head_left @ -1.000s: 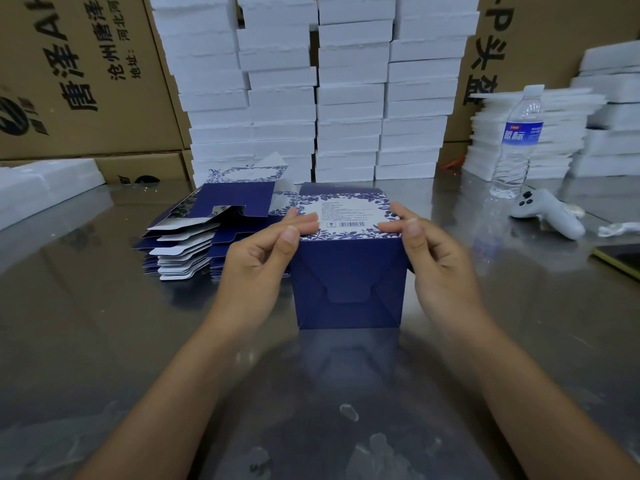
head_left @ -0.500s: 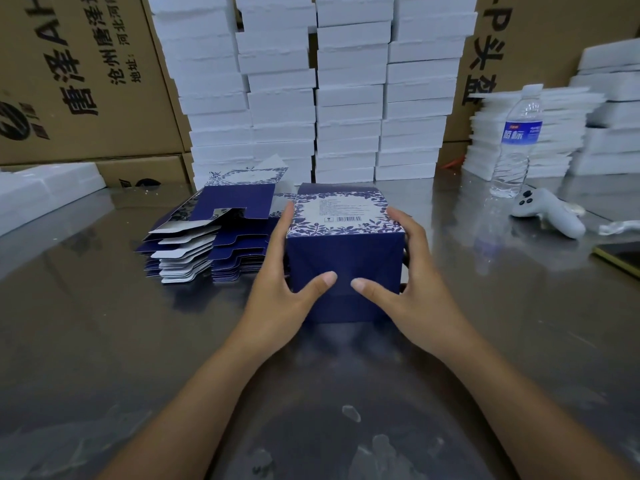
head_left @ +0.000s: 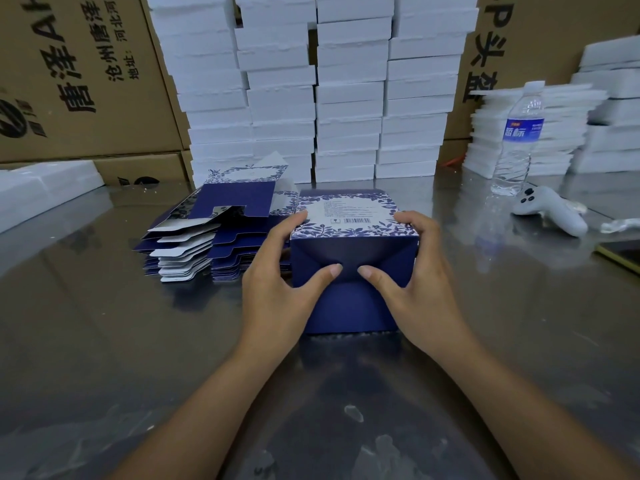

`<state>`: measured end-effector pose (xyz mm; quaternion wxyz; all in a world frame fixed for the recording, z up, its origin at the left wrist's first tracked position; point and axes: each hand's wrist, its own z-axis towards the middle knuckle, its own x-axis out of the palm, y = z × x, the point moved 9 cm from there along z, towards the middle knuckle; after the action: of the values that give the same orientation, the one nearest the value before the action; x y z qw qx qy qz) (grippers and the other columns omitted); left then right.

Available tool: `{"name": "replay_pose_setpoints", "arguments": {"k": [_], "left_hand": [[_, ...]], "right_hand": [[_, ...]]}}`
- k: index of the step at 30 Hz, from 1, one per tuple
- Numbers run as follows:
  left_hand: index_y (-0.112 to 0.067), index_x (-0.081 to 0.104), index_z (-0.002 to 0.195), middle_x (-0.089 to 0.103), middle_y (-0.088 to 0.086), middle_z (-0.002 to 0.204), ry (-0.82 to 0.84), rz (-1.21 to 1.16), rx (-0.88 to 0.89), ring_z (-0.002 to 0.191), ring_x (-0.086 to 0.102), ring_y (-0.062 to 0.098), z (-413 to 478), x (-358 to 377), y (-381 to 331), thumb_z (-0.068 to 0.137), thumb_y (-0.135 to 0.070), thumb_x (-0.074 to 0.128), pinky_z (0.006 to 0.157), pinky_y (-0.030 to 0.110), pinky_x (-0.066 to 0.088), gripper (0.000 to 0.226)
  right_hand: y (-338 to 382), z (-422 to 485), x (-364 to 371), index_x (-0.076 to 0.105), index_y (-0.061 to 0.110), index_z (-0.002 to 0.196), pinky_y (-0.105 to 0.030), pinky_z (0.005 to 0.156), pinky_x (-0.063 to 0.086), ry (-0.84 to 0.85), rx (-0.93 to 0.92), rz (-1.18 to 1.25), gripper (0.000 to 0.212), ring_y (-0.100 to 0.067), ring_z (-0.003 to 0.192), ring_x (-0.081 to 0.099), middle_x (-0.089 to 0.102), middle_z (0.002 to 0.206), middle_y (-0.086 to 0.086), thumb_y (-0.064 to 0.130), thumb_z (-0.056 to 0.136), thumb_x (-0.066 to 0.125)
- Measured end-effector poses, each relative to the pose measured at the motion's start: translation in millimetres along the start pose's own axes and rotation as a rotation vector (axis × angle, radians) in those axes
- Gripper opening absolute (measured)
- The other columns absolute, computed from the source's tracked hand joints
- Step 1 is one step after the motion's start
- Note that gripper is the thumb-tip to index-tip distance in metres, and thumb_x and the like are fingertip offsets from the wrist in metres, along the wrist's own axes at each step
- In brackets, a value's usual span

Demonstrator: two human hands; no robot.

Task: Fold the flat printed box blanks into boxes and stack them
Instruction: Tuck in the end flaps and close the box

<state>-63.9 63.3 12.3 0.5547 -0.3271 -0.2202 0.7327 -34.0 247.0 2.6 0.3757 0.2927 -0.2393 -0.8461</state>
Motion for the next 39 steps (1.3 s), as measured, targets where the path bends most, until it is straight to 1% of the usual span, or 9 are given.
{"name": "replay_pose_setpoints", "arguments": {"k": [4, 13, 17, 20, 25, 31, 34, 37, 39], "left_hand": [[-0.06, 0.043, 0.117, 0.048, -0.042, 0.122, 0.005, 0.005, -0.008, 0.117, 0.05, -0.006, -1, 2, -1, 0.074, -0.026, 0.079, 0.097, 0.033, 0.048, 0.066], [-0.057, 0.036, 0.125, 0.042, -0.045, 0.125, 0.04, 0.011, 0.029, 0.121, 0.042, -0.014, 1, 4, -3, 0.082, -0.021, 0.072, 0.099, 0.018, 0.041, 0.067], [-0.054, 0.029, 0.132, 0.032, -0.046, 0.133, 0.114, -0.115, -0.036, 0.129, 0.029, -0.019, 2, 10, 0, 0.083, -0.046, 0.053, 0.103, 0.007, 0.031, 0.055], [-0.054, 0.028, 0.131, 0.03, -0.052, 0.129, 0.113, -0.198, -0.078, 0.129, 0.023, -0.023, 2, 9, 1, 0.089, -0.049, 0.037, 0.1, -0.002, 0.022, 0.043], [-0.052, 0.035, 0.131, 0.037, -0.03, 0.144, 0.1, -0.287, -0.171, 0.135, 0.031, -0.007, 2, 8, 8, 0.088, -0.053, 0.033, 0.116, 0.032, 0.026, 0.043], [-0.056, 0.054, 0.118, 0.059, -0.023, 0.125, -0.01, -0.419, -0.284, 0.115, 0.055, -0.005, 6, 0, 24, 0.087, -0.061, 0.033, 0.096, 0.025, 0.046, 0.038], [-0.055, 0.06, 0.109, 0.065, -0.018, 0.119, -0.057, -0.563, -0.368, 0.112, 0.06, 0.004, 6, 1, 35, 0.097, -0.053, 0.033, 0.095, 0.036, 0.048, 0.03], [-0.045, 0.062, 0.109, 0.068, -0.014, 0.115, -0.136, -0.742, -0.493, 0.114, 0.061, 0.011, 4, 4, 49, 0.102, -0.043, 0.032, 0.097, 0.041, 0.047, 0.031], [-0.035, 0.06, 0.112, 0.068, -0.012, 0.116, -0.187, -0.853, -0.576, 0.114, 0.061, 0.011, 2, 6, 57, 0.102, -0.039, 0.032, 0.1, 0.042, 0.046, 0.03]], "right_hand": [[1, -1, -2, 0.028, 0.053, 0.112, 0.002, 0.081, 0.032, -0.03, 0.006, 0.005, 0.067, 0.02, 0.103, 0.04, 0.036, 0.116, 0.044, 0.027, 0.075, 0.077], [1, 0, -5, 0.032, 0.047, 0.115, -0.001, 0.076, 0.037, -0.053, 0.048, -0.004, 0.062, 0.016, 0.101, 0.045, 0.044, 0.114, 0.035, 0.033, 0.074, 0.077], [-1, 2, -5, 0.042, 0.046, 0.12, -0.015, 0.077, 0.048, -0.03, 0.147, 0.179, 0.042, 0.005, 0.101, 0.055, 0.055, 0.115, 0.026, 0.06, 0.082, 0.054], [-10, 5, -12, 0.046, 0.049, 0.115, -0.014, 0.078, 0.043, -0.119, 0.224, 0.273, 0.025, 0.008, 0.087, 0.054, 0.059, 0.104, 0.02, 0.051, 0.094, 0.033], [-39, 4, -6, 0.056, 0.033, 0.116, -0.019, 0.066, 0.049, -0.139, 0.485, 0.482, 0.021, 0.004, 0.084, 0.063, 0.068, 0.102, 0.011, 0.029, 0.098, 0.046], [-58, -13, 23, 0.035, 0.029, 0.14, -0.039, 0.101, 0.046, 0.075, 0.808, 0.557, 0.069, -0.013, 0.115, 0.056, 0.052, 0.135, 0.007, 0.06, 0.082, 0.054], [-54, -15, 25, 0.041, 0.027, 0.138, -0.039, 0.094, 0.05, 0.098, 0.833, 0.636, 0.063, -0.014, 0.109, 0.062, 0.058, 0.128, 0.01, 0.056, 0.084, 0.056], [-54, -12, 12, 0.038, 0.025, 0.137, -0.031, 0.081, 0.052, -0.033, 0.824, 0.683, 0.058, -0.013, 0.109, 0.061, 0.054, 0.133, 0.005, 0.041, 0.087, 0.062], [-52, -9, 5, 0.036, 0.025, 0.138, -0.034, 0.088, 0.049, -0.086, 0.795, 0.729, 0.061, -0.01, 0.108, 0.061, 0.054, 0.133, 0.004, 0.035, 0.085, 0.065]]}}
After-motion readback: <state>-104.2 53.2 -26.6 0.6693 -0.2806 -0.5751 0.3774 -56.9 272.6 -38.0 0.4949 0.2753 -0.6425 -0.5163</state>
